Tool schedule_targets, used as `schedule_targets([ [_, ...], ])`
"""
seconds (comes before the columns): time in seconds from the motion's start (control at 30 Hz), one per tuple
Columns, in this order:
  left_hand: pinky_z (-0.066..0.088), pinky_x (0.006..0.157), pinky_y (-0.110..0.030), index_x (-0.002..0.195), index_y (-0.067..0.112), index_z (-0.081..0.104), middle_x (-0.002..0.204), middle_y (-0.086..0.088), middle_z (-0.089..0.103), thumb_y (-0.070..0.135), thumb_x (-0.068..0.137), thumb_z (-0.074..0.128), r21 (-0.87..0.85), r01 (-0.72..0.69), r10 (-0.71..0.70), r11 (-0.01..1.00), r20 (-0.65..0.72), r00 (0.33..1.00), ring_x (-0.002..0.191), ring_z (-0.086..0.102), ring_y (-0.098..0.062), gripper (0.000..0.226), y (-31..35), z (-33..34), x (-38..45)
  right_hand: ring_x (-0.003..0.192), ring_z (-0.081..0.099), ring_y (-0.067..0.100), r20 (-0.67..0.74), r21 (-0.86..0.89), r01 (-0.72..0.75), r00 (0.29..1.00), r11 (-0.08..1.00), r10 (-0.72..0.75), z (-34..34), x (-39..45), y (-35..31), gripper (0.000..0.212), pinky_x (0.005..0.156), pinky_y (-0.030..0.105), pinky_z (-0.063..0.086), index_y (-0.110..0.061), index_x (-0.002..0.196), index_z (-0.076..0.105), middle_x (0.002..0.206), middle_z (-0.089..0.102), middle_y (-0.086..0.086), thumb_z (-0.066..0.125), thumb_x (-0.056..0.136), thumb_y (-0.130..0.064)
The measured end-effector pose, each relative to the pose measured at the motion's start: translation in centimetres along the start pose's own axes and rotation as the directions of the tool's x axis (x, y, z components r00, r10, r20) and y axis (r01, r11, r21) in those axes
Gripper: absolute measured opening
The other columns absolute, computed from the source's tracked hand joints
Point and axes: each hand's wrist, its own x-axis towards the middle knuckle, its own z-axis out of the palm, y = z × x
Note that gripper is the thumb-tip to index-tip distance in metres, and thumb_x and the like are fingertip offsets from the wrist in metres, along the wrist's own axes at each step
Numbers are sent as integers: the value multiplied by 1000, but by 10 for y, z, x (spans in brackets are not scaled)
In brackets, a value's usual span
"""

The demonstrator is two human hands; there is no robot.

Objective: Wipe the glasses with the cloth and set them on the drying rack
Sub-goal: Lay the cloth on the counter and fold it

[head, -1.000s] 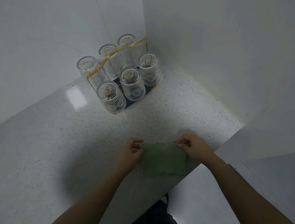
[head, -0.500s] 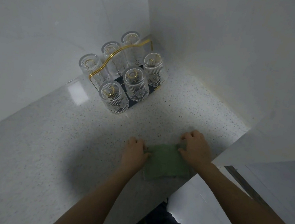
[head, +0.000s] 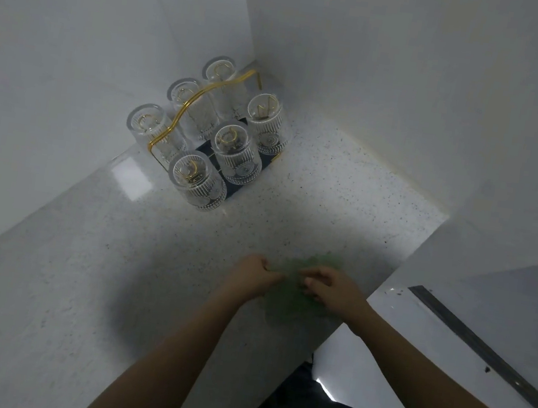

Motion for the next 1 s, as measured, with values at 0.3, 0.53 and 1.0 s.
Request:
schedule_targets([
  [0.3, 61, 69, -28, 108, -1, 61, 98, -16, 69, 21, 96, 61, -423, 98, -31, 901, 162, 986, 79, 71, -20, 26, 49, 32, -4, 90, 57, 18, -243, 199, -98, 959, 975, 146, -6, -22, 4, 38, 77, 28, 46, -11, 113, 63, 103, 61, 7, 37, 100, -35],
  [0.53, 48, 79, -29, 106, 9, 69, 101, -2, 65, 20, 98, 52, -76, -104, 101, 992, -35, 994, 91, 60, -17, 21, 46, 52, 19, 82, 55, 17, -332, -129, -87, 942, 988, 40, -10, -21, 15, 12, 59, 8, 35, -12, 96, 63, 81, 57, -6, 59, 88, -20],
  [1.0, 45, 70, -28, 84, 10, 62, 85, -4, 62, 27, 91, 64, 228, -294, 336, 928, -170, 927, 76, 56, -17, 19, 57, 37, 62, 94, 58, 22, -470, -386, -176, 882, 906, -29, -37, 15, 21, 20, 72, 28, 44, -13, 95, 67, 101, 64, 6, 66, 84, -30],
])
